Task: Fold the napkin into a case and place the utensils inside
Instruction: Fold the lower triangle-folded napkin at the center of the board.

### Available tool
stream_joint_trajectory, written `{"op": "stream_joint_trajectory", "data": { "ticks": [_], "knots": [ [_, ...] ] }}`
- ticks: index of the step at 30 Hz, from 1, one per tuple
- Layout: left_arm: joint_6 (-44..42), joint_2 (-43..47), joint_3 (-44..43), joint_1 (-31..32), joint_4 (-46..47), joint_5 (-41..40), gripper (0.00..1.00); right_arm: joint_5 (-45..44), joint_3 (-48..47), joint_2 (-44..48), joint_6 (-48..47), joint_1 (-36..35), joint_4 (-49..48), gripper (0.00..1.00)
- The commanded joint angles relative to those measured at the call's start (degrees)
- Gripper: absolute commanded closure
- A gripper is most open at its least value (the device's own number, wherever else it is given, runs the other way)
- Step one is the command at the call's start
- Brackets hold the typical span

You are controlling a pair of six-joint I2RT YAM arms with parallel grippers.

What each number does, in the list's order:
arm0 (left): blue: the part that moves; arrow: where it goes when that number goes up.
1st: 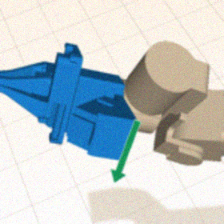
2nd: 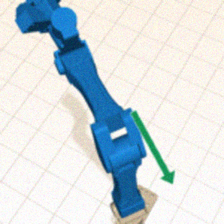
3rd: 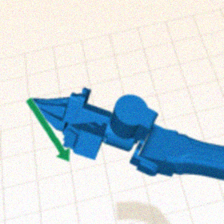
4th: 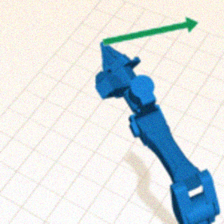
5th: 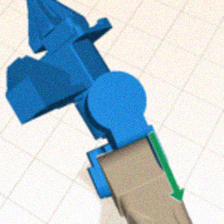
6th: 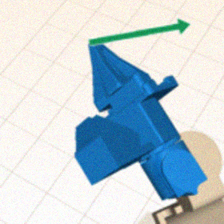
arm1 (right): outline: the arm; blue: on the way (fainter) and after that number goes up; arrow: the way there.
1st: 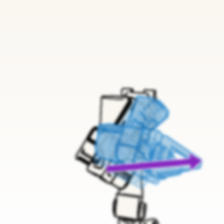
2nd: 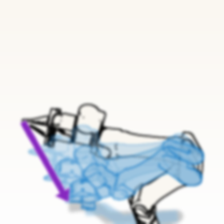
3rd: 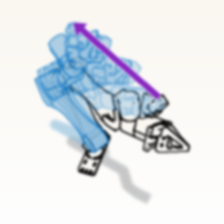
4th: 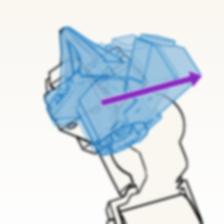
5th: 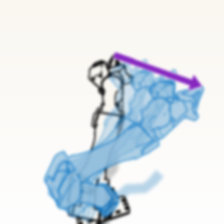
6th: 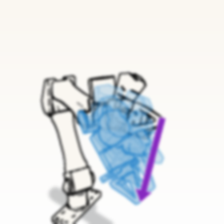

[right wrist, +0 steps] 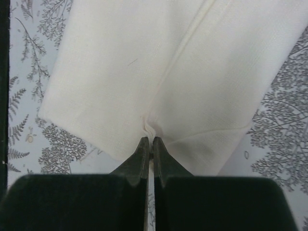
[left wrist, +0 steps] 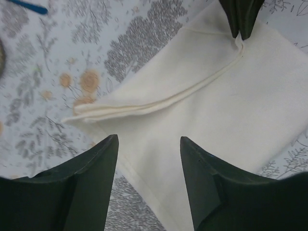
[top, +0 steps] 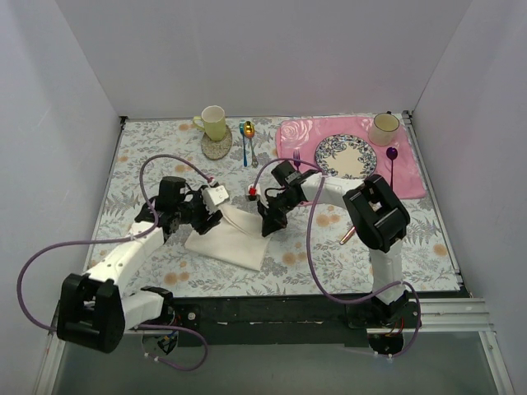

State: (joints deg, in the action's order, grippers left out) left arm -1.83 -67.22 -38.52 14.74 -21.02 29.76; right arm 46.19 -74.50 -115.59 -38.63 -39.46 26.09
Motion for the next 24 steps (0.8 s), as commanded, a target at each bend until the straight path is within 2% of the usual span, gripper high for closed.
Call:
{"op": "stream_joint_trajectory", "data": {
  "ticks": [1, 2, 4, 8, 11, 24],
  "knots": [
    [-12.12, 4.99, 3.8, -0.5, 8.61, 4.34, 0.45, -7.0, -2.14, -2.01, -7.86, 1.41, 2.82, 0.99],
    [-17.81, 3.86, 3.81, -0.42, 8.97, 4.95, 0.45, -7.0, -2.32, -2.01, -9.25, 1.41, 3.44, 0.99],
    [-20.75, 1.67, 3.28, -0.42, 9.41, 5.66, 0.45, -7.08, -2.49, -2.18, -10.41, 1.32, 4.49, 0.99],
    [-29.8, -7.03, -4.61, -0.5, 1.27, 6.1, 0.43, -7.43, -2.93, -2.27, -11.38, 1.49, 5.29, 0.99],
    [-35.6, -10.47, -7.26, -0.42, -0.25, 6.28, 0.41, -7.09, -3.11, -2.44, -11.73, 1.41, 5.9, 0.99],
    [-45.28, -23.39, -17.46, -0.5, -10.62, 2.5, 0.44, -6.03, -4.16, -2.97, -11.46, 1.41, 6.96, 0.99]
  ]
}}
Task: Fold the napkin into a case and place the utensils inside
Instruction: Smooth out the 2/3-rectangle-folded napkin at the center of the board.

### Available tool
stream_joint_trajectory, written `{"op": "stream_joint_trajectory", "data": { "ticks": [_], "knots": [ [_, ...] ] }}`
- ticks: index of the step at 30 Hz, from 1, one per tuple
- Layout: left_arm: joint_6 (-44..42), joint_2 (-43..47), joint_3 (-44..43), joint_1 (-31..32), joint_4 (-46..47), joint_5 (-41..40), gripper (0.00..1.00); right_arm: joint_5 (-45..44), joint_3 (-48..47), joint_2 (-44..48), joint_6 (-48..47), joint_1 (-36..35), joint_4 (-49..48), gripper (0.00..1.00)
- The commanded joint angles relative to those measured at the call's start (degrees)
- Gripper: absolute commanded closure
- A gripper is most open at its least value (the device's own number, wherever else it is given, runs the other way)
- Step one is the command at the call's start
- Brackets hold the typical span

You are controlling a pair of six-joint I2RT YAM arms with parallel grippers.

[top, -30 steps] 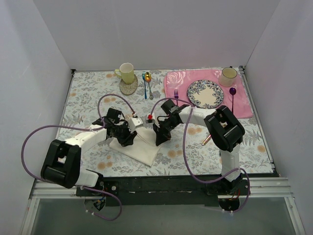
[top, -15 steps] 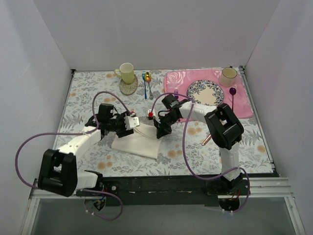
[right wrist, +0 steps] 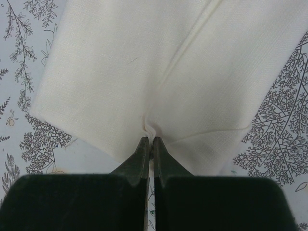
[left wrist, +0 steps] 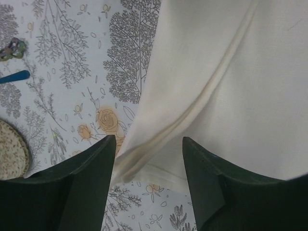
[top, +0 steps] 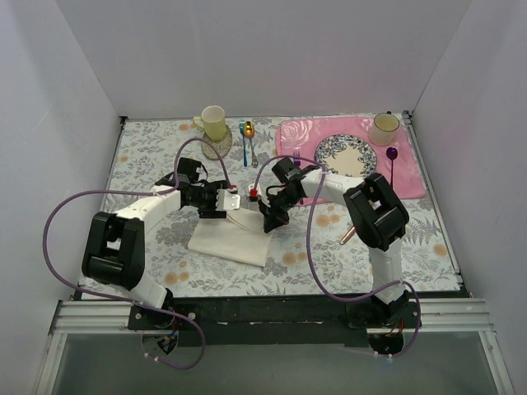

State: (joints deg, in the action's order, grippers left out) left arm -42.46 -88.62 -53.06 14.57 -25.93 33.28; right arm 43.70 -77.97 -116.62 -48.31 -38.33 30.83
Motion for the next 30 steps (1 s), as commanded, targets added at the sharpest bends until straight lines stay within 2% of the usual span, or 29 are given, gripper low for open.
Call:
{"op": "stream_joint_trajectory", "data": {
  "ticks": [1, 3, 5, 11, 16, 21, 30],
  "knots": [
    [-4.83, -2.34, -3.89, -0.33, -6.32, -1.11, 0.44, -3.54, -0.69, -1.95, -1.78, 0.36, 2.13, 0.99],
    [-5.0, -3.4, -4.68, -0.33, -7.81, -1.28, 0.46, -3.54, -0.78, -2.03, -1.7, 0.36, 2.22, 0.99],
    [-4.74, -3.58, -5.21, -0.33, -8.34, -1.29, 0.52, -3.54, -0.69, -2.03, -1.78, 0.36, 2.22, 0.99],
    [-3.6, -3.05, -4.43, -0.33, -9.66, -1.81, 0.77, -2.92, -1.21, -1.77, -0.73, 0.8, 2.13, 0.99],
    [-1.93, -2.35, -2.67, -0.33, -8.7, -3.13, 0.83, -1.43, -4.02, -1.07, 1.11, 1.5, 2.74, 0.99],
    [1.76, -0.07, -0.65, -0.42, -4.57, -3.31, 0.97, 0.06, -6.13, 0.07, 1.91, 1.94, 4.15, 0.99],
    [7.74, 5.38, 0.85, -0.33, -3.77, -0.94, 1.0, 1.74, -7.98, 2.62, 3.31, 2.03, 6.52, 0.99]
  ]
}}
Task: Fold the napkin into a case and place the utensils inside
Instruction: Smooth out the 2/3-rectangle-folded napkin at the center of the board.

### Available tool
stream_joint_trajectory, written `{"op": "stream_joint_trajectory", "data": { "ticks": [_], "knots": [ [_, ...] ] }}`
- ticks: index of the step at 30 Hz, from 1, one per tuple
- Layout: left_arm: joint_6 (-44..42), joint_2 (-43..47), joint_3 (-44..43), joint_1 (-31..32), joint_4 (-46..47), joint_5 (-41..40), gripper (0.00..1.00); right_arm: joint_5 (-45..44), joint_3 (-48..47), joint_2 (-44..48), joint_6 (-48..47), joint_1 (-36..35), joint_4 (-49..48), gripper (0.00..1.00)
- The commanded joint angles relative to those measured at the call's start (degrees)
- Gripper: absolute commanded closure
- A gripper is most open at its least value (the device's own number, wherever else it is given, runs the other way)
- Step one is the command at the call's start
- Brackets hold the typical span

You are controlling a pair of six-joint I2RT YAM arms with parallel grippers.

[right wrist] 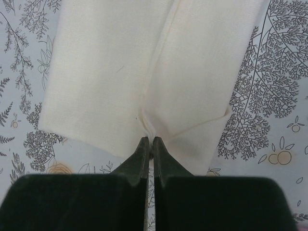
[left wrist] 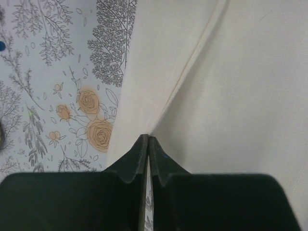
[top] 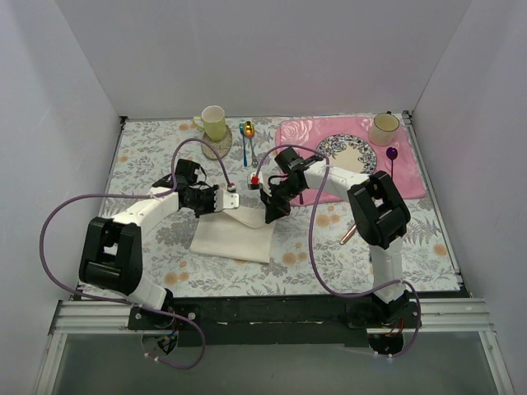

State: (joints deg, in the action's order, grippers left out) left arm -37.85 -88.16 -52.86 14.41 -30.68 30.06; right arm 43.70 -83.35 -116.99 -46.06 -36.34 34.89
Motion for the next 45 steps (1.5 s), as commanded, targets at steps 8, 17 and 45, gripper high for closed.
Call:
{"op": "stream_joint_trajectory", "data": {
  "ticks": [8, 17, 45],
  "knots": [
    [4.53, 6.68, 3.02, -0.18, -1.32, 1.4, 1.0, 1.48, -1.03, 3.44, 0.1, 0.04, 3.69, 0.99],
    [7.69, 4.23, 6.89, -0.18, -0.53, 0.52, 1.0, -2.39, 2.75, -0.43, 0.01, 0.04, -0.53, 0.99],
    [19.12, -2.98, 8.83, -0.44, 1.14, -2.73, 1.0, -3.81, -7.61, -2.72, -1.75, 3.11, 3.25, 0.99]
  ]
}}
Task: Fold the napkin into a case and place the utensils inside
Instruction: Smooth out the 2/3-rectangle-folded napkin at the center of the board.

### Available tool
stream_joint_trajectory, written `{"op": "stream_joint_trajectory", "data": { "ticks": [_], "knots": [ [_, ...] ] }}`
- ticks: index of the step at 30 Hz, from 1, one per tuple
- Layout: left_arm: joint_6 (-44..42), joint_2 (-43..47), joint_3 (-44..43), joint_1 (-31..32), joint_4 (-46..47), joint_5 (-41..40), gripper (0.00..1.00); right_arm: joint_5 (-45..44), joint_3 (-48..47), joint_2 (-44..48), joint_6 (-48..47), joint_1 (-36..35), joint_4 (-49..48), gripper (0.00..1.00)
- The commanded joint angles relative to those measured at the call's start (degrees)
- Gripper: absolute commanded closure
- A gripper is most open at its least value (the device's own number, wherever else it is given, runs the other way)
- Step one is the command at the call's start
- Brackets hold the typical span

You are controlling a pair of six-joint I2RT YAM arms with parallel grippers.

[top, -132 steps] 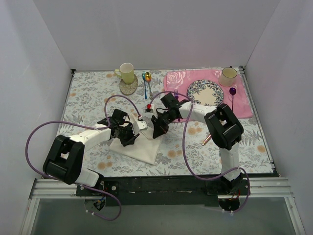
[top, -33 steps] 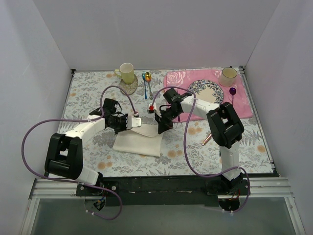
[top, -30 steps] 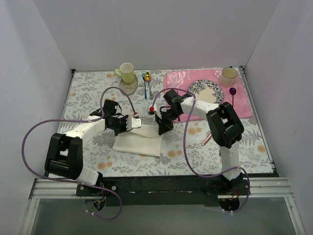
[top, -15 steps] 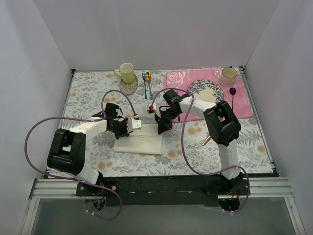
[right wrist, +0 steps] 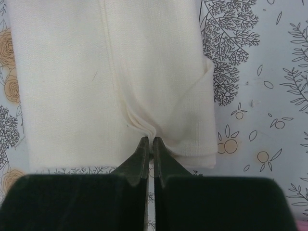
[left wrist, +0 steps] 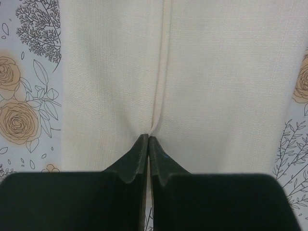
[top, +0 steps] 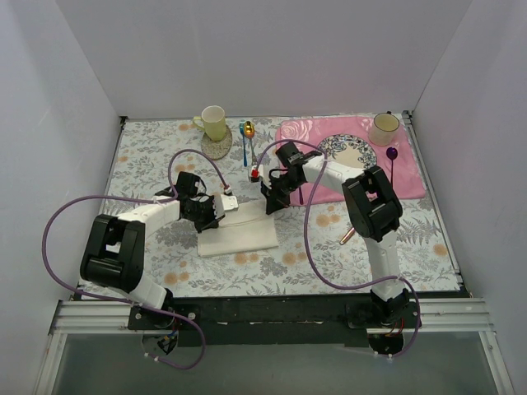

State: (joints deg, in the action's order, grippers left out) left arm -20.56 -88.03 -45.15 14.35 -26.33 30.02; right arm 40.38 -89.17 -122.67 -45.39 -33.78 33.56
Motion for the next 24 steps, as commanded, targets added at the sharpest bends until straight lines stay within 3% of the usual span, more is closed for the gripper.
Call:
{"op": "stream_joint_trajectory", "data": {
  "ticks": [1, 11, 24],
  "knots": [
    [2.01, -3.29, 1.11, -0.37, -3.29, -2.69, 1.0, 0.04, -1.89, 4.36, -2.08, 0.38, 4.67, 0.99],
    [3.5, -4.17, 1.03, -0.29, -2.68, -2.86, 1.0, 4.0, -3.04, 4.37, 0.12, -0.94, 10.3, 0.99],
    [4.82, -1.54, -0.02, -0.46, -4.6, -1.2, 1.0, -6.45, 2.51, -2.48, 5.3, -1.55, -0.34, 0.99]
  ]
}}
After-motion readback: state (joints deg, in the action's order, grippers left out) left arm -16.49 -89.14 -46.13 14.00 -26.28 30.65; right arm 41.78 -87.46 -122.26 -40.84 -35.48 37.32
